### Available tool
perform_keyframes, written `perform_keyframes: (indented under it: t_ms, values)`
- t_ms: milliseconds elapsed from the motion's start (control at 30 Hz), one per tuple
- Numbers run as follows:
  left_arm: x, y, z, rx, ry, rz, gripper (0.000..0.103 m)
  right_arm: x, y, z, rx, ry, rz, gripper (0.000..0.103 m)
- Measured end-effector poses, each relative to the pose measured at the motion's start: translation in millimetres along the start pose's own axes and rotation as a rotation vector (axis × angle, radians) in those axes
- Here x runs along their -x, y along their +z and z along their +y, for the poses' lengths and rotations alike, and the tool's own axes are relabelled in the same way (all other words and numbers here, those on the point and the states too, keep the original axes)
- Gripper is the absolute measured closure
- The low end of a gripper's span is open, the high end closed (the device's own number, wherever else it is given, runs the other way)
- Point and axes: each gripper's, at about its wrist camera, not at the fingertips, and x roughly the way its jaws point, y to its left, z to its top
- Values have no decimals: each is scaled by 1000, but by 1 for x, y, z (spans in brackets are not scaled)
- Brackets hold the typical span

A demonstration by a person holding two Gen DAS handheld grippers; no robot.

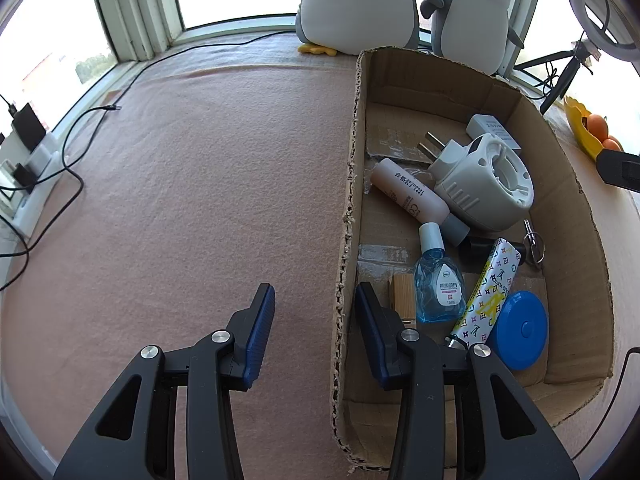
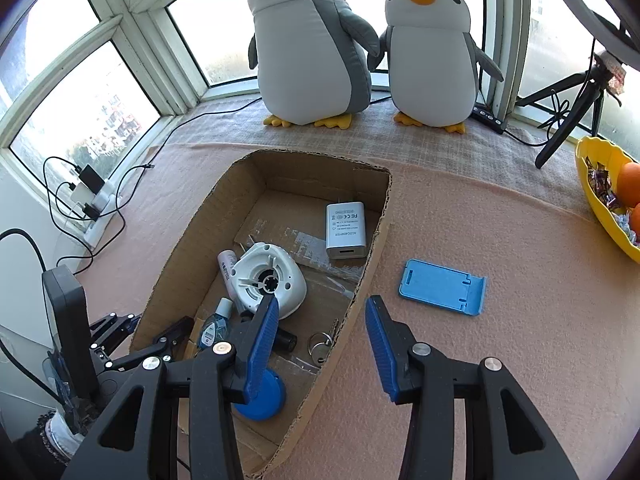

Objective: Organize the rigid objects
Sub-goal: 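Move the right tool to the blue phone stand and grasp it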

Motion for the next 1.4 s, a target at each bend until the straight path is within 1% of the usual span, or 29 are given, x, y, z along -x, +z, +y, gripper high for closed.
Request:
perform_keyframes:
  t_ms: [200, 500, 600, 733, 867, 967, 1067, 1100, 1133, 1167, 1233, 1400]
  values:
    - [0, -1, 0, -3, 2, 1, 62, 12, -1, -25, -33, -51, -28, 62]
    - [-1, 0, -4, -6, 11, -1, 62, 26, -9, -74, -76, -117, -27, 62]
    - [-1, 0, -4, -6, 12, 0, 62, 26, -11, -80, -57, -147, -23, 62]
    - [-1, 0, -5, -7, 14, 1, 62, 18, -13, -79, 18, -178, 4, 62]
    - [-1, 0, -5, -7, 16, 0, 62, 7, -11, -83, 33, -169, 30, 62]
    - [-1, 0, -4, -7, 16, 1, 62, -1, -4, -87, 14, -142, 41, 62]
    - [-1, 0, -4, -8, 16, 1, 62, -12, 5, -88, 20, -129, 55, 62]
    - [-1, 0, -4, -8, 17, 1, 62, -17, 9, -89, 16, -130, 60, 64]
    - [-1, 0, -4, -8, 17, 1, 62, -22, 12, -91, 7, -123, 68, 72]
    - [-1, 0, -4, -7, 16, 1, 62, -27, 15, -93, -6, -110, 78, 78]
    - [-1, -1, -4, -5, 15, 2, 62, -37, 21, -99, -33, -103, 90, 81]
    - [-1, -1, -4, -5, 15, 3, 62, -56, 32, -110, -70, -103, 116, 84]
